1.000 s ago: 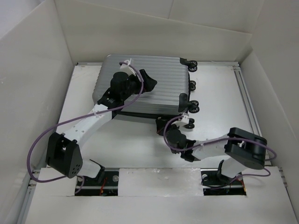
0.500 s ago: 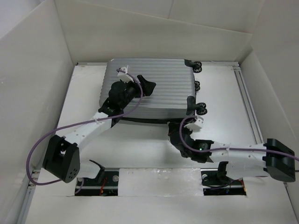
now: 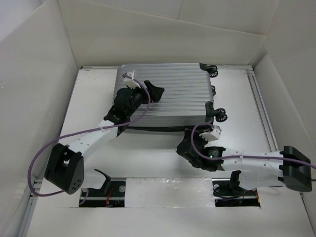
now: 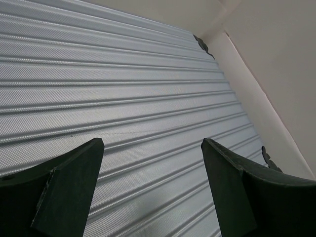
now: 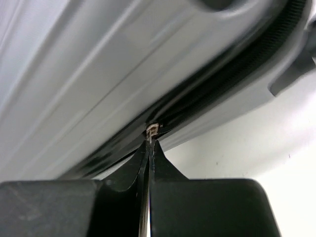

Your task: Pack the luggage

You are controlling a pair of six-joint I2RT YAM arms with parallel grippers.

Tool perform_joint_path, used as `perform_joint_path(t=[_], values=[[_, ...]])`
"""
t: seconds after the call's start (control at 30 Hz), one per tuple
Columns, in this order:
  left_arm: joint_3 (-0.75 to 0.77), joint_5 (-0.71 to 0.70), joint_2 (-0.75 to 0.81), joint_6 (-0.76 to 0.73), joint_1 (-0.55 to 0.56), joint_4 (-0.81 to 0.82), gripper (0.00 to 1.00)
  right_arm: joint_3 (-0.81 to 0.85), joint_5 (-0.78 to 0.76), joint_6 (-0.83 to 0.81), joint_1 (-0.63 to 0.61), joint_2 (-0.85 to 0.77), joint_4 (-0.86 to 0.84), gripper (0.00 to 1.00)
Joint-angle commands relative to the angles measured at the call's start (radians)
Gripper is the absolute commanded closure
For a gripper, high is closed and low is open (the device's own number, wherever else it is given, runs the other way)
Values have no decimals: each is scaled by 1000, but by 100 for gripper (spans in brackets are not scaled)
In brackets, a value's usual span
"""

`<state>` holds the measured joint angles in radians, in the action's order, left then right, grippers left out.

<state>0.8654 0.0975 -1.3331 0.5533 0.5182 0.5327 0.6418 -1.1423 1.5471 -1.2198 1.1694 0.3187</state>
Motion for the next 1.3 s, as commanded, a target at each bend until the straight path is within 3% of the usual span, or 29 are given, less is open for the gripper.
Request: perform_joint_path(t=[0.0,0.03,0.2,0.3,0.43,0.47,0.5,0.57,0.6,0.63,0.67,0.7,0.8,0.83,0.9,1.03,1.1,1.17,1.23,1.27], values=[[-60,-51,-5,2,-12,-264,21,-25,62,-394,-33,102,-253,100],[-60,-67,18,2,-12,-275,21,-16,88,-497,-53,140,-406,100],[-37,-146,181,2,-12,-364,21,331,104,-669,-207,400,-423,100],[-28,-174,276,2,-12,-408,21,439,90,-746,-263,486,-423,100],[-8,-113,299,11,-12,-427,21,319,43,-650,-264,408,-386,100],[-8,-102,299,23,2,-418,21,293,21,-587,-264,336,-327,100],[-19,-111,299,23,23,-404,21,270,1,-351,-264,297,-82,100],[-28,-111,285,45,54,-404,21,216,-43,-27,-264,233,250,100],[-28,-99,263,45,66,-367,21,190,-43,271,-264,175,399,100],[-38,-66,250,56,66,-347,21,159,-43,356,-264,146,574,100],[-39,-47,220,56,86,-336,21,101,-33,393,-264,81,598,100],[-26,-38,200,56,104,-336,21,81,-33,393,-254,50,599,93],[44,-135,169,20,187,-378,20,58,-2,181,-167,-26,456,71],[56,-197,169,20,238,-428,20,58,-2,19,-152,-75,413,67],[18,-338,244,33,247,-438,20,96,21,-117,-130,-126,336,57],[-126,-413,531,137,74,-438,7,212,32,-261,-109,-261,416,31],[-158,-424,580,180,4,-450,1,254,32,-324,-51,-302,459,24],[-143,-365,556,206,-122,-439,1,297,55,-386,24,-362,468,19],[-50,-251,482,206,-214,-461,1,308,105,-526,193,-395,404,19],[-16,-196,389,218,-336,-470,1,329,145,-591,262,-404,367,30]])
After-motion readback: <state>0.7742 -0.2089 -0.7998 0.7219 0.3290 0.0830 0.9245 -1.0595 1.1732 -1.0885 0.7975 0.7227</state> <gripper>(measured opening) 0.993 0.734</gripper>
